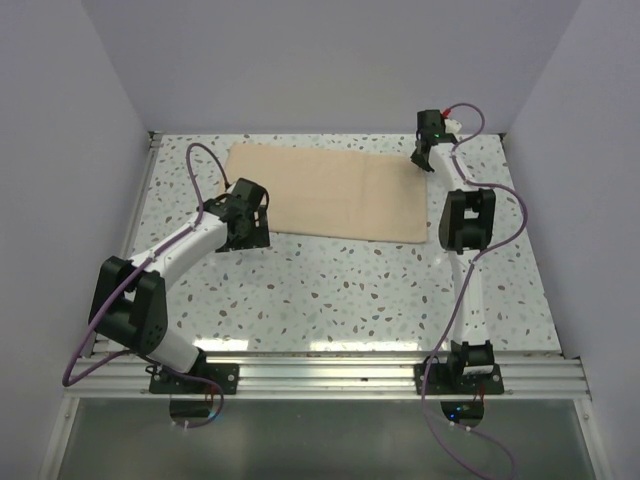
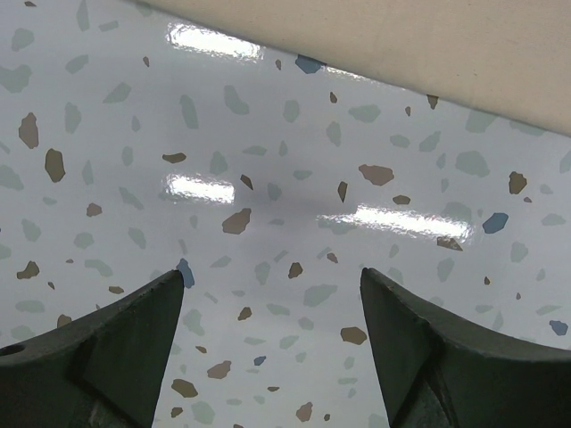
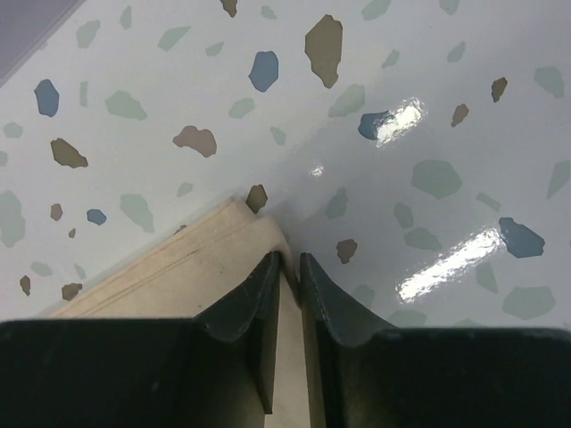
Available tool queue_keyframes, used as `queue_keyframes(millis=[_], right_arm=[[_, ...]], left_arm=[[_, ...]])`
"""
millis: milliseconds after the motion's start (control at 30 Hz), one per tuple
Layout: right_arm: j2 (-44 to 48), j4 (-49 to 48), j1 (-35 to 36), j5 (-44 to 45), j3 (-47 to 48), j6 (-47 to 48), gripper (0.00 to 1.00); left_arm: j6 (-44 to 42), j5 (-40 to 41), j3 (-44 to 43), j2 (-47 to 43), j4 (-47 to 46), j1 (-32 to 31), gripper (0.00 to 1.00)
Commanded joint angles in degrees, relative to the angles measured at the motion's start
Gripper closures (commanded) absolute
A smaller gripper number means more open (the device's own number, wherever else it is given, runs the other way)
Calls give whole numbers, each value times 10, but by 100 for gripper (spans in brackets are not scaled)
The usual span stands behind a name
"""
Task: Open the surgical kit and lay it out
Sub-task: Open the surgical kit at the center of the board.
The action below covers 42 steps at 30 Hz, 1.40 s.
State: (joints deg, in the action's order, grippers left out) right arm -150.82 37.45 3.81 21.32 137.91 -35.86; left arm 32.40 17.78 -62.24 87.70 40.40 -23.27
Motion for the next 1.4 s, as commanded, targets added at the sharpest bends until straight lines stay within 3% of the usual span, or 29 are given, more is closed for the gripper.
queue_keyframes(millis=[0, 33, 200, 800, 967, 1367], right_arm=[[-1, -18, -2, 1, -3, 2, 83], [4, -18, -2, 3, -5, 4, 89], [24, -8, -2, 21, -11, 22, 100], [194, 24, 20, 38, -84, 63, 100], [210, 75, 31, 22, -90, 61, 100], [325, 75, 181, -101, -264, 46, 100]], left_arm=[[6, 2, -9, -1, -3, 2, 16], [5, 1, -10, 0, -4, 2, 16], [6, -2, -6, -1, -6, 2, 16], [-9, -7, -44, -22, -23, 2, 16], [-15, -18, -51, -26, -27, 2, 16], [-23, 2, -110, -31, -25, 6, 13]])
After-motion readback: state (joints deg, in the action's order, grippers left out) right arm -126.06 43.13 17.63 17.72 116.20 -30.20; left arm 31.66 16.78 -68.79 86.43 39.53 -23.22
